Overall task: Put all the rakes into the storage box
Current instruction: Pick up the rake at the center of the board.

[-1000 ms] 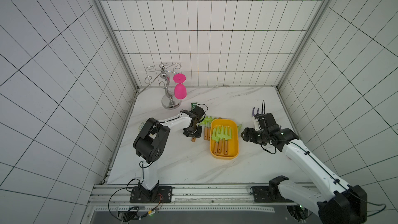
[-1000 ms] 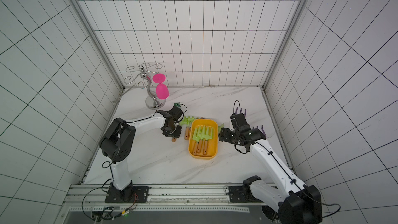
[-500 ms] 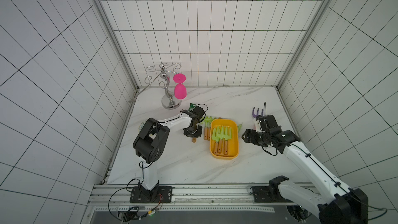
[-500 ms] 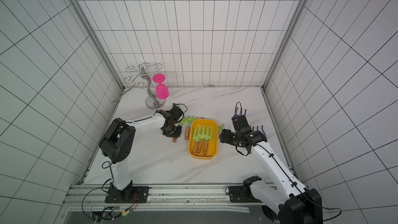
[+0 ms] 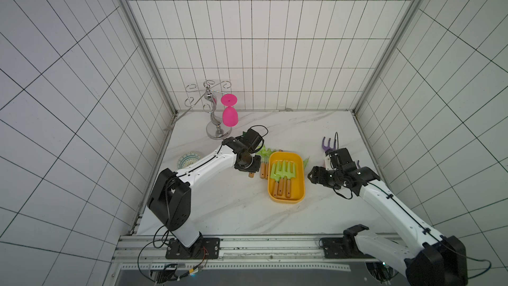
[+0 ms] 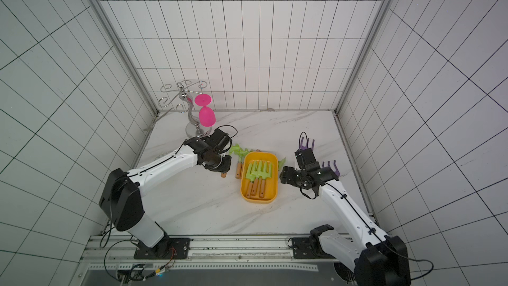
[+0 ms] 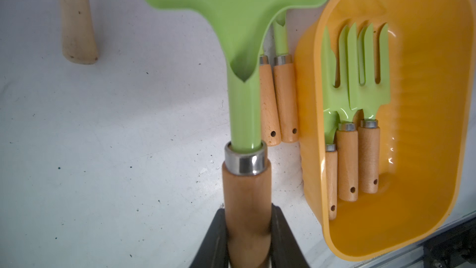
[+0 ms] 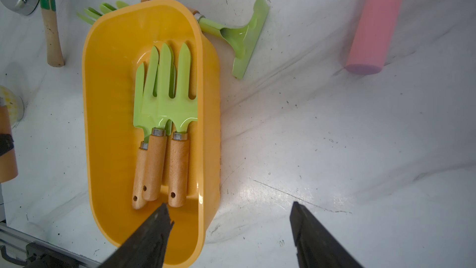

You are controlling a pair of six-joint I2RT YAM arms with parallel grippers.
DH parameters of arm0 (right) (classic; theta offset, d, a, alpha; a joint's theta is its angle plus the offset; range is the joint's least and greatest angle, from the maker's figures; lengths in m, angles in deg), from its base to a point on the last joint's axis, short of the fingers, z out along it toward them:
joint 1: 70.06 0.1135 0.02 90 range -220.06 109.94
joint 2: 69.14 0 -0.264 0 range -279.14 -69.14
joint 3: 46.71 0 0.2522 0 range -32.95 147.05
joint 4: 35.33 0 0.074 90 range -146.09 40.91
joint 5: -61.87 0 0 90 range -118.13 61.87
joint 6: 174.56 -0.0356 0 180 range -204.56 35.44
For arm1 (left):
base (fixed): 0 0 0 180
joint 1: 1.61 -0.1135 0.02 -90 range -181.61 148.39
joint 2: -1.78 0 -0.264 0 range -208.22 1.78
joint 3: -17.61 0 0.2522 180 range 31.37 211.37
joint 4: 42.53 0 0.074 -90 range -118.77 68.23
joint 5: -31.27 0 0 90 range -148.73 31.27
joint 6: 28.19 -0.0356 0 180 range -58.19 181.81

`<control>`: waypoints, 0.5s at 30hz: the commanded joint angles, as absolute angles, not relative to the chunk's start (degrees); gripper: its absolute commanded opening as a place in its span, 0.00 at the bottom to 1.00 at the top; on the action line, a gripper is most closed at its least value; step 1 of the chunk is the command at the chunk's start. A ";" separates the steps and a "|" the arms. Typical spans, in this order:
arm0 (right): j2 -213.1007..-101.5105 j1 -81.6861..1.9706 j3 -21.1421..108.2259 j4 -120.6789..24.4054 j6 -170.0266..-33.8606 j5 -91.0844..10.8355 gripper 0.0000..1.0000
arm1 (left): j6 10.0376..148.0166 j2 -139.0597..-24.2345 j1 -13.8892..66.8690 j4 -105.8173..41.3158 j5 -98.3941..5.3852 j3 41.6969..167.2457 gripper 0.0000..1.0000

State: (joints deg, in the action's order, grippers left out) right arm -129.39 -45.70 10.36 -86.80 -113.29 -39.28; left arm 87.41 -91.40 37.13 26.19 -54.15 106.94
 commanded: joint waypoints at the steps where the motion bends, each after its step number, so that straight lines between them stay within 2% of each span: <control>1: -130.86 -46.21 8.20 -84.00 -115.30 -39.90 0.76 | 90.63 -89.72 41.26 25.62 -52.02 110.20 0.02; 8: -133.58 -46.07 5.31 -77.07 -122.59 -40.58 0.74 | 96.77 -94.54 48.55 22.84 -50.74 113.90 0.01; 15: -125.00 -46.17 1.15 -76.75 -126.70 -33.49 0.75 | 100.81 -100.50 50.40 18.71 -49.58 114.31 0.00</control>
